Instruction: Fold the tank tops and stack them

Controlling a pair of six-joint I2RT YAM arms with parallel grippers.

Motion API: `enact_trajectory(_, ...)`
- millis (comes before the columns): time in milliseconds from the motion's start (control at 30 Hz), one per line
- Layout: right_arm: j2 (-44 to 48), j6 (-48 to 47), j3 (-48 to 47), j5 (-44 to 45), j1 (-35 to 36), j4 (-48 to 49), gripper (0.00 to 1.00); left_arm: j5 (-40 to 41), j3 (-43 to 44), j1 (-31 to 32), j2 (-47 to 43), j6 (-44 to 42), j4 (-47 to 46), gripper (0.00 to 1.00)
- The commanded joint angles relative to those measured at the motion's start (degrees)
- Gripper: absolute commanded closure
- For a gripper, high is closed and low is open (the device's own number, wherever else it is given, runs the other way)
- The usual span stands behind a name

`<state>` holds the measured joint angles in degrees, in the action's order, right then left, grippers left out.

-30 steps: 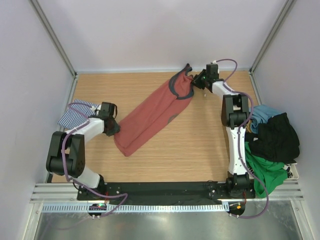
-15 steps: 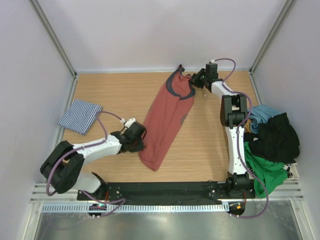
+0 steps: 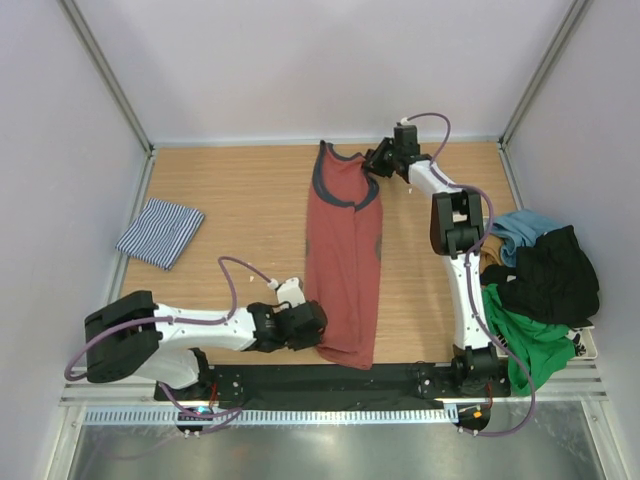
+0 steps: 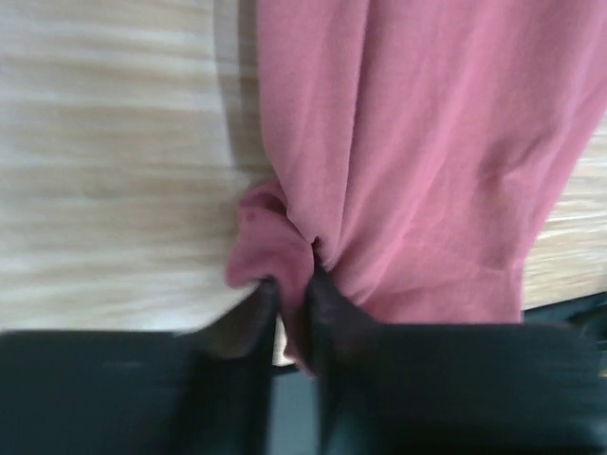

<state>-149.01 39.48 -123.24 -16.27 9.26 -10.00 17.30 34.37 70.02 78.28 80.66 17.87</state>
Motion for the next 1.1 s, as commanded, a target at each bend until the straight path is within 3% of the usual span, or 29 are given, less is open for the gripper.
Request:
enact_trajectory(0, -0.4, -1.9, -2.4, -0.3, 1.7, -2.4, 0.77, 6.3, 0.1, 4.5, -0.4, 7.7, 5.7, 0.65)
enact_trajectory(33, -0.5, -1.7, -2.5, -0.2, 1.7, -2.1, 0.77, 8.1, -0.2, 5.4, -1.0, 9.5, 6.2, 0.34)
enact_trajectory(133, -1.9, -2.0, -5.0, 0.7, 2.0, -3.0, 0.76, 10.0, -1.9, 8.4, -3.1, 13.5, 8.4, 0.19)
enact_trajectory(267, -4.2, -2.0, -10.3, -0.9, 2.4, -3.4, 0.63, 10.3, -3.4, 10.6, -3.6, 16.5, 11.4, 0.18)
enact_trajectory(300, -4.2, -2.0, -10.6, -1.0, 2.5, -3.4, 0.47, 10.6, -3.4, 11.4, -3.7, 17.2, 12.3, 0.17)
enact_trajectory(367, -2.6, -3.1, -10.4, 1.7, 2.9, -4.2, 0.38, 11.0, -3.6, 11.8, -4.7, 18.0, 14.5, 0.17)
enact_trajectory(533, 3.4, -4.2, -8.8, 8.9, 2.5, -7.1, 0.33, 12.5, -6.2, 12.4, -11.0, 19.3, 17.9, 0.17)
enact_trajectory(633, 5.6, -5.8, -9.6, 9.6, 2.2, -9.0, 0.2, 14.0, -7.5, 13.2, -16.0, 19.7, 20.3, 0.15)
enact_trajectory(733, 8.2, -7.4, -7.7, 10.8, 2.3, -10.3, 0.2, 17.0, -6.6, 13.2, -19.6, 18.1, 24.0, 0.14)
enact_trajectory(900, 18.8, -9.0, 0.7, 9.4, 2.5, -12.6, 0.3, 21.5, -3.7, 12.4, -23.7, 12.0, 26.4, 0.13)
enact_trajectory(967, 25.3, -10.3, 8.1, 10.6, 3.8, -14.2, 0.32, 20.2, -4.5, 9.3, -24.7, 9.1, 23.7, 0.15)
enact_trajectory(1067, 32.2, -12.4, 20.6, 15.4, 5.2, -15.3, 0.37, 13.8, -7.6, 4.1, -25.2, 1.4, 12.4, 0.17)
